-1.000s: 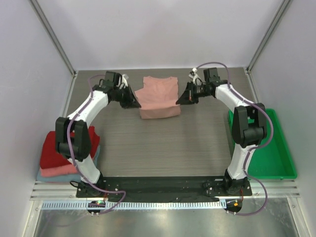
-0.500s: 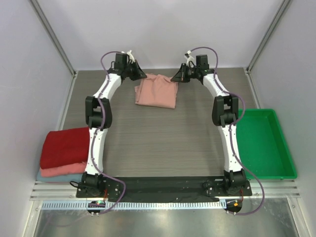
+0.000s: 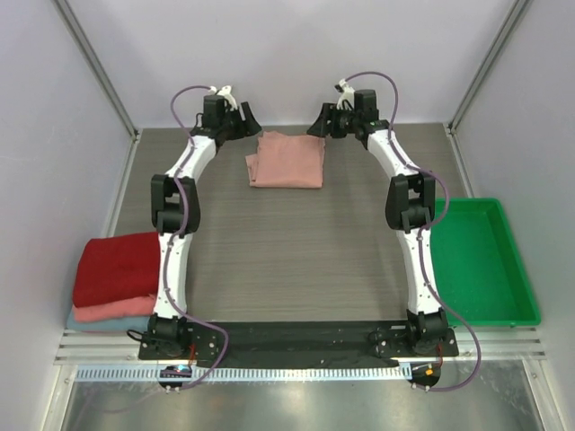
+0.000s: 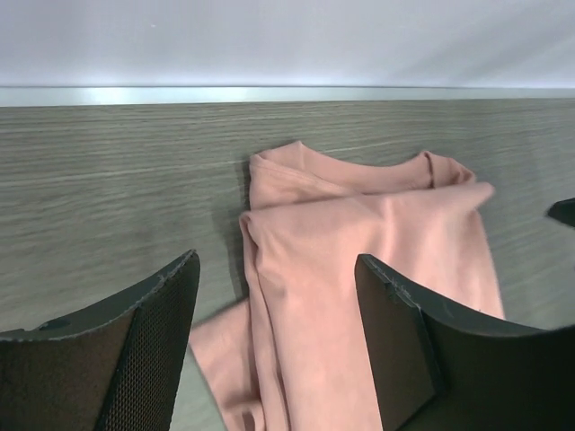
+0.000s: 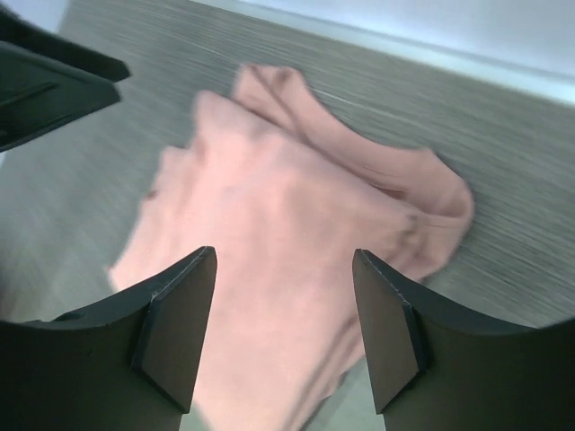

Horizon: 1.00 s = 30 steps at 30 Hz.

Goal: Fold and stack the t-shirts
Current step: Fold the tshirt, then neatly place the folded tshirt to the corner

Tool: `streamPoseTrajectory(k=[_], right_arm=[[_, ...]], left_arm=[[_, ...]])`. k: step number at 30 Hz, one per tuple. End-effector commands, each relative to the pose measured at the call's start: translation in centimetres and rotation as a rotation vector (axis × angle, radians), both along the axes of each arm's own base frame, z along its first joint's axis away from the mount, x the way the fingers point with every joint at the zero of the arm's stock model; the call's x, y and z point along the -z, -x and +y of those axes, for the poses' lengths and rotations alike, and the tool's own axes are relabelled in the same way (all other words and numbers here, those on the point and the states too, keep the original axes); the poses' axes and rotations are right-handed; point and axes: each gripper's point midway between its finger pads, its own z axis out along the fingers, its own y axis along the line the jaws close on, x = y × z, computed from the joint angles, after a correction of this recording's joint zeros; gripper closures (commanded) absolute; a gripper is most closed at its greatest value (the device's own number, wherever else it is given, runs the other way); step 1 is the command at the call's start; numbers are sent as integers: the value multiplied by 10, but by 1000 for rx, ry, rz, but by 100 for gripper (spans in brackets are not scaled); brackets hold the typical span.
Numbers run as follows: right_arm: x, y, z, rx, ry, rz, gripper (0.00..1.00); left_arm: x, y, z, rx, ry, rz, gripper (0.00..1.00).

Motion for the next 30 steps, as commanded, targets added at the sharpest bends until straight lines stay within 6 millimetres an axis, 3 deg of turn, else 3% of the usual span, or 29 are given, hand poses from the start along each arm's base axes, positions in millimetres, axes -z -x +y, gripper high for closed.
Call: streamPoseTrajectory(k=[1, 5, 8, 12, 18, 23, 25, 30], right_arm=[[-122, 20, 13, -60, 12, -254, 32], [-100, 38, 31, -109, -17, -167, 33], [-77, 39, 38, -109, -34, -100, 34], [-47, 41, 46, -116, -28, -46, 36], [-5, 43, 50, -114, -8, 24, 36], [30, 38, 48, -79, 3, 103, 36], [43, 37, 44, -61, 3, 146, 36], [67, 42, 42, -50, 29, 188, 37]], left_arm=[[-59, 12, 16, -4, -27, -71, 29], [-41, 49, 1, 131, 19, 70, 30], [-24, 65, -6, 160, 109, 168, 30], [9, 84, 2, 142, 232, 310, 29], [34, 83, 21, 96, 323, 382, 24], [68, 82, 22, 77, 349, 442, 24], [87, 83, 19, 76, 361, 473, 25], [104, 91, -14, 155, 420, 523, 30]])
